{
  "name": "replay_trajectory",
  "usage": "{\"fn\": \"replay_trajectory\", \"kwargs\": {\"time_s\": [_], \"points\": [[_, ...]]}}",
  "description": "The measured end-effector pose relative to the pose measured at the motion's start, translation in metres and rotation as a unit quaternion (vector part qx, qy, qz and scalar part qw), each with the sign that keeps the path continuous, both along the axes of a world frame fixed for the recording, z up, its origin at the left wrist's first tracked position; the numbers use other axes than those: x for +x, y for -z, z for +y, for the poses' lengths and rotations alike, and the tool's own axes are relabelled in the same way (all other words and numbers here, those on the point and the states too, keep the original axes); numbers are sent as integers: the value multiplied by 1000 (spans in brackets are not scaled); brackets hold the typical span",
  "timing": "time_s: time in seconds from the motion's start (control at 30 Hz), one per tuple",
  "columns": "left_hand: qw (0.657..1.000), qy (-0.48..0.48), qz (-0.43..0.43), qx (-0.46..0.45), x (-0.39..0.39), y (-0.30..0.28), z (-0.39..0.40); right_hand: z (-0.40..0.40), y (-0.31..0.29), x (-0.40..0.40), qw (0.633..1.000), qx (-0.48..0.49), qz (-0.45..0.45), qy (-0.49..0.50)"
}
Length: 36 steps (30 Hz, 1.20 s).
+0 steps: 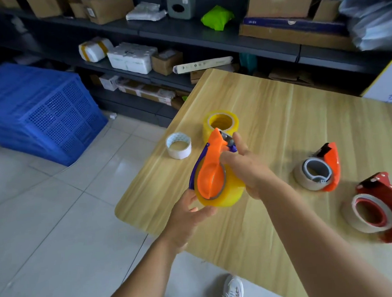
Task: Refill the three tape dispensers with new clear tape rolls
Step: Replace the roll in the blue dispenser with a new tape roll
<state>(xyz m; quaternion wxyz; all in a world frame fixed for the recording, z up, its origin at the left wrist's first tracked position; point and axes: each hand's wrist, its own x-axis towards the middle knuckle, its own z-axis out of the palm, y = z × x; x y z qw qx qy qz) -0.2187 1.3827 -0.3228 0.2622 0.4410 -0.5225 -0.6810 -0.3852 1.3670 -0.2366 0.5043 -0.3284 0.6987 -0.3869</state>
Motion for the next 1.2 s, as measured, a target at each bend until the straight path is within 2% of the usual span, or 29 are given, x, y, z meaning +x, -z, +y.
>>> {"fn": "replay_trajectory", "kwargs": {"time_s": [0.1,0.33,0.47,0.6,0.8,1.2], "points": [[997,4,55,47,26,5,6,4,6,39,999,-9,-46,3],[974,-76,108,185,72,10,19,19,24,119,995,-74,-39,52],[958,-111,118,238,89,11,20,27,35,145,995,-71,-22,71],[948,-125,86,281,98,17,17,31,44,155,996,-46,-32,76],[942,-131,49,304,106,25,11,29,59,167,994,-33,-48,96],[939,-135,47,312,114,24,-8,9,67,173,990,-32,-96,95]]}}
